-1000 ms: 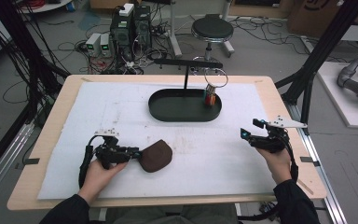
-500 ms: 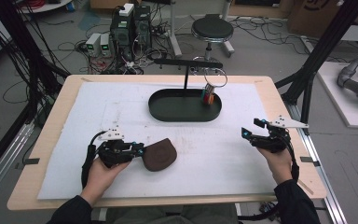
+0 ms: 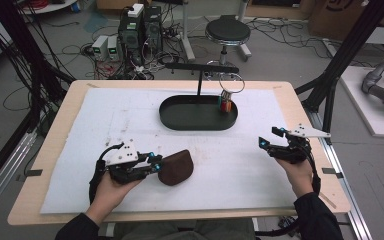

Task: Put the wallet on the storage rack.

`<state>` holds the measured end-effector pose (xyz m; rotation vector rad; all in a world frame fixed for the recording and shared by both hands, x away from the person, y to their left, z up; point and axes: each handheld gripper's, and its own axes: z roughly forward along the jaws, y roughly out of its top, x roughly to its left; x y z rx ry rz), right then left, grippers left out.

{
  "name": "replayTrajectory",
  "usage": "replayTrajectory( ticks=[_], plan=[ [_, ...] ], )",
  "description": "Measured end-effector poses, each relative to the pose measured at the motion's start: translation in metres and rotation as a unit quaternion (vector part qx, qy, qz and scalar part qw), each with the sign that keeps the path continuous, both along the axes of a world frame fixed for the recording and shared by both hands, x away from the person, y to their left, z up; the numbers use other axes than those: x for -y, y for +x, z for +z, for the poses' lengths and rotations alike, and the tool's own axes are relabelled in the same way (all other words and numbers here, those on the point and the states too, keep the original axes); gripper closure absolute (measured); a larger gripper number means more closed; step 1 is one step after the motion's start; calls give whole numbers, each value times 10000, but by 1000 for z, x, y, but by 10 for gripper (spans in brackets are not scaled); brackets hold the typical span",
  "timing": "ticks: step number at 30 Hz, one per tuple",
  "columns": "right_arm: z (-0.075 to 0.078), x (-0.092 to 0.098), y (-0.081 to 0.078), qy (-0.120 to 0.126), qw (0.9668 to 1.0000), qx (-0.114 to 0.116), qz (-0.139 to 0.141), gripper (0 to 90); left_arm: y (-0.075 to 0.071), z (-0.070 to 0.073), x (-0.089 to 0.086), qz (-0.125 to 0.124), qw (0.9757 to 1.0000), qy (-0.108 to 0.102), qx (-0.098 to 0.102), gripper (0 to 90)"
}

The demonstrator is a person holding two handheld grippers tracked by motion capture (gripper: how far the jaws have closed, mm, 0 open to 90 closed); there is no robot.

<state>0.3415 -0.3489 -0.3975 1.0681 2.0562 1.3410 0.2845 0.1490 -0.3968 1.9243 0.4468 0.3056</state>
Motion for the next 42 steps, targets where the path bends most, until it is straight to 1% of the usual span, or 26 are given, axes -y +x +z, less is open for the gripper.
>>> replayTrajectory(
  ticks=[3, 6, 8, 9, 10, 12, 14, 15, 17, 18, 19, 20, 21, 22, 23, 24, 26, 28, 31, 33, 36, 37, 38, 39, 41, 42],
  plan=[
    [0, 0, 0, 3, 10000, 5, 33, 279, -4, 2, 2, -115, 9999, -32, 28, 774],
    [0, -2, 0, -18, 10000, 23, 84, 289, -5, 3, 3, -198, 9998, -63, -17, 766],
    [0, -2, 0, -25, 9999, 22, 112, 297, -6, 3, 4, -175, 9998, -30, 12, 760],
    [0, -2, 0, -35, 9999, 30, 134, 297, -7, 3, 4, -115, 9999, 30, 38, 751],
    [0, -3, 0, -23, 9999, 29, 135, 297, -8, 3, 4, -89, 9999, 64, 51, 707],
    [0, -3, 0, -11, 9999, 27, 150, 297, -9, 2, 4, -21, 9999, 137, 101, 676],
    [0, -3, 0, -14, 9999, 35, 161, 297, -9, 1, 4, 6, 9998, 195, 98, 668],
    [0, -4, 0, 11, 9998, 33, 205, 297, -10, 0, 4, 25, 9998, 189, 77, 669],
    [1, -7, -1, -17, 9995, 74, 294, 297, -10, 0, 3, 5, 9996, 254, 80, 672],
    [1, -9, -1, 0, 9994, 76, 347, 299, -10, 0, 3, -13, 9996, 278, 92, 677],
    [3, -15, -1, 105, 9987, 52, 492, 300, -10, -1, 4, -39, 9995, 304, 91, 680],
    [3, -15, -1, 105, 9987, 52, 492, 300, -10, -1, 4, -38, 9995, 293, 95, 680],
    [3, -18, -1, 118, 9984, 63, 555, 304, -10, -1, 5, -74, 9995, 293, 65, 688],
    [5, -29, -1, 90, 9971, 88, 744, 343, -9, -2, 8, -142, 9992, 377, 15, 709],
    [5, -29, -1, 90, 9971, 88, 744, 343, -9, -4, 10, -172, 9989, 436, -3, 709],
    [5, -33, -2, 84, 9966, 88, 815, 343, -9, -6, 14, -199, 9983, 553, -12, 708],
    [4, -44, -2, 13, 9952, 68, 972, 344, -8, -10, 20, -261, 9973, 677, -84, 708],
    [3, -52, -3, -55, 9941, 43, 1080, 344, -7, -13, 24, -305, 9968, 719, -160, 703],
    [2, -60, -3, -115, 9928, 23, 1191, 344, -5, -17, 29, -344, 9966, 693, -298, 701],
    [2, -61, -3, -103, 9929, -10, 1184, 344, -4, -18, 29, -326, 9966, 686, -325, 695],
    [1, -59, -2, -84, 9935, -13, 1138, 344, -2, -19, 27, -150, 9969, 619, -456, 636],
    [2, -57, -2, -41, 9939, -50, 1102, 344, 0, -20, 26, -46, 9968, 591, -536, 589],
    [2, -57, -2, -41, 9939, -50, 1102, 344, 1, -21, 26, -4, 9965, 589, -588, 589],
    [2, -56, -1, -51, 9940, -32, 1095, 344, 4, -22, 24, 122, 9954, 519, -795, 567],
    [2, -55, -1, -28, 9942, -34, 1075, 344, 7, -25, 20, 299, 9938, 450, -975, 537],
    [2, -54, -1, -26, 9941, -31, 1081, 344, 12, -27, 18, 432, 9929, 360, -1048, 498]
  ],
)
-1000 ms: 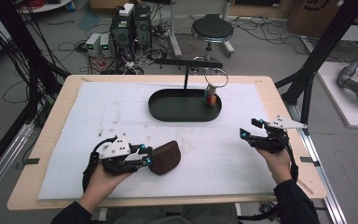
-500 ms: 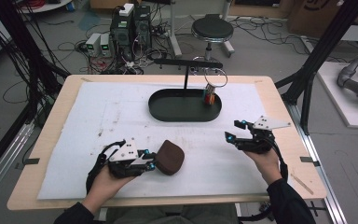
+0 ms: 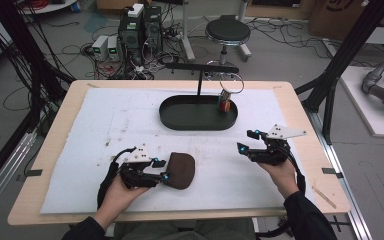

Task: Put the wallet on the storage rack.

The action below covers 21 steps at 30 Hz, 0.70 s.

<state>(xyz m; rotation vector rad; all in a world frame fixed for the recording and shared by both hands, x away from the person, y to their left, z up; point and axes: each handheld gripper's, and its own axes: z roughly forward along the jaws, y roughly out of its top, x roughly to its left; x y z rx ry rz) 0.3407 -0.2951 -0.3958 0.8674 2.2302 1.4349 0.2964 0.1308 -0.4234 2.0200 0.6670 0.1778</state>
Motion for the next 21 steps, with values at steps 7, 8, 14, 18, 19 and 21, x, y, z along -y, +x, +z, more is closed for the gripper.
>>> replayTrajectory(
  ticks=[7, 8, 14, 18, 19, 21],
  plan=[
    [0, 1, 0, -3, 10000, 15, -42, 344, 29, -3, -4, 275, 9994, -102, -190, 484],
    [1, 2, 0, 8, 10000, 24, -51, 345, 33, -3, -4, 320, 9991, -118, -237, 485],
    [0, 6, 0, -8, 9999, 40, -93, 345, 49, -3, 4, 424, 9979, -173, -466, 490],
    [1, 8, -1, -11, 9999, 24, -114, 345, 60, -8, 11, 552, 9950, -125, -821, 512],
    [1, 9, -1, 9, 9999, 22, -112, 345, 63, -11, 12, 554, 9939, -181, -940, 512],
    [1, 10, -1, -9, 9999, 46, -116, 346, 67, -12, 11, 633, 9911, -289, -1139, 512]
  ],
)
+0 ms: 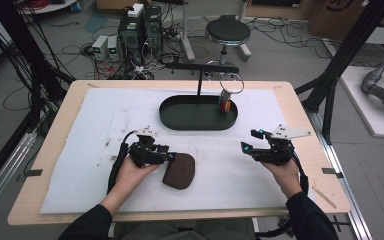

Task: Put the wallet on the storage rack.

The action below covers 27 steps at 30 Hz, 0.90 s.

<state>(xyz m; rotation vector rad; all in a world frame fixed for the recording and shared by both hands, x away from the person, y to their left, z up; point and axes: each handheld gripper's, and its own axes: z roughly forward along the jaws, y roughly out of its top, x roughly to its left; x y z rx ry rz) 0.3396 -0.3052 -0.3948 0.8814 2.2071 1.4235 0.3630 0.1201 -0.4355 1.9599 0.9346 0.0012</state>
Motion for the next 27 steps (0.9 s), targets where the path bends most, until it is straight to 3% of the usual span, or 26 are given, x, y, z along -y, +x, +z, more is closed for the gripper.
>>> replayTrajectory(
  ticks=[4, 7, 9, 19, 23, 27],
  plan=[
    [-1, 2, 0, -22, 10000, -14, -29, 345, 3, -2, -1, 46, 9997, -84, -229, 525],
    [-1, 2, 1, -27, 10000, -19, 0, 345, 3, -3, 0, 16, 9996, -57, -258, 537],
    [-1, 1, 1, -42, 10000, -8, 12, 347, 3, -4, 1, -41, 9993, -153, -331, 652],
    [-1, -2, -1, -96, 9999, 13, 111, 366, -7, -1, 10, -348, 9989, -213, 216, 756],
    [0, -2, -2, -17, 9998, -16, 177, 370, -13, 5, 19, -558, 9969, -158, 527, 791],
    [3, -5, -4, 16, 9995, -16, 316, 371, -21, 14, 31, -820, 9924, -57, 919, 806]
  ],
)
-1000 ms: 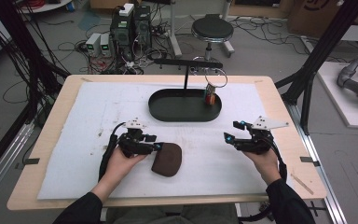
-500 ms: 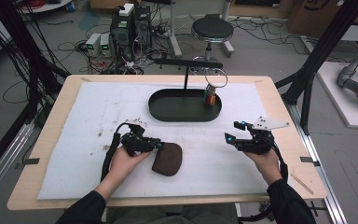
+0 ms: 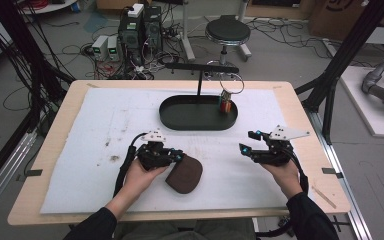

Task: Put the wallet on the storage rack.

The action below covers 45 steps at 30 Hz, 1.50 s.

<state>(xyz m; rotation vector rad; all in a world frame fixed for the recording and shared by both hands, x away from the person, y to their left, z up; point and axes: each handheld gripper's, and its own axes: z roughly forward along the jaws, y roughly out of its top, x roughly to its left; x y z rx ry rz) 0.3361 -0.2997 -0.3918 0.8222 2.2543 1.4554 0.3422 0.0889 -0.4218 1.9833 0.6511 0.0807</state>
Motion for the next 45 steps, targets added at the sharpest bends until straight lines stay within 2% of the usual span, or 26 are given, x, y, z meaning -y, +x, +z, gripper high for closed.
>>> replayTrajectory(
  ticks=[3, 4, 6, 7, 9, 12, 15, 17, 21, 22, 24, 28, 32, 34, 35, 37, 38, 41, 43, 45],
  plan=[
    [4, -7, -3, 20, 9997, 43, 236, 375, -7, 6, 11, -165, 9996, 105, 223, 822],
    [4, -7, -3, 20, 9997, 43, 236, 375, -8, 7, 14, -199, 9994, 116, 249, 822],
    [3, -12, -4, -18, 9989, 20, 461, 375, -12, 9, 20, -283, 9989, 138, 347, 830],
    [3, -12, -4, -18, 9989, 20, 461, 375, -13, 9, 21, -307, 9987, 130, 382, 830],
    [2, -15, -6, -46, 9982, -58, 598, 375, -17, 11, 24, -368, 9984, 122, 422, 832],
    [2, -17, -7, -61, 9979, -39, 646, 376, -18, 11, 24, -398, 9983, 90, 425, 832],
    [3, -15, -6, -53, 9981, -32, 609, 375, -17, 8, 17, -250, 9993, -43, 276, 822],
    [3, -13, -6, -11, 9984, -46, 562, 375, -17, 5, 6, -113, 9995, -279, 104, 816],
    [3, -7, -4, 33, 9990, -41, 451, 375, -24, 3, -16, 273, 9988, -378, -179, 681],
    [3, -7, -4, 33, 9990, -41, 451, 375, -26, 3, -19, 376, 9982, -374, -262, 681],
    [3, -5, -4, 46, 9991, -30, 419, 375, -36, 0, -29, 724, 9958, -259, -489, 602],
    [3, -4, -4, 50, 9992, -24, 400, 376, -56, -9, -42, 1096, 9894, -290, -913, 566],
    [3, -4, -2, 40, 9992, -19, 400, 376, -66, -19, -46, 1177, 9834, -403, -1319, 530],
    [3, -5, -2, 21, 9992, -3, 409, 375, -66, -25, -45, 1128, 9793, -488, -1607, 504],
    [3, -5, -3, 21, 9991, -29, 417, 375, -66, -32, -42, 1085, 9747, -543, -1876, 497],
    [3, -6, -3, 23, 9991, -17, 412, 375, -66, -34, -41, 1068, 9745, -568, -1892, 493],
    [3, -6, -3, 23, 9991, -12, 413, 375, -66, -35, -41, 1089, 9733, -630, -1922, 501],
    [2, -6, -2, 0, 9991, -19, 420, 375, -65, -37, -39, 916, 9744, -666, -1943, 605],
    [2, -7, -2, -29, 9990, -15, 441, 375, -65, -35, -36, 854, 9791, -530, -1770, 651],
    [2, -7, -2, -36, 9990, -9, 441, 375, -65, -35, -33, 775, 9816, -475, -1679, 659]
  ],
)
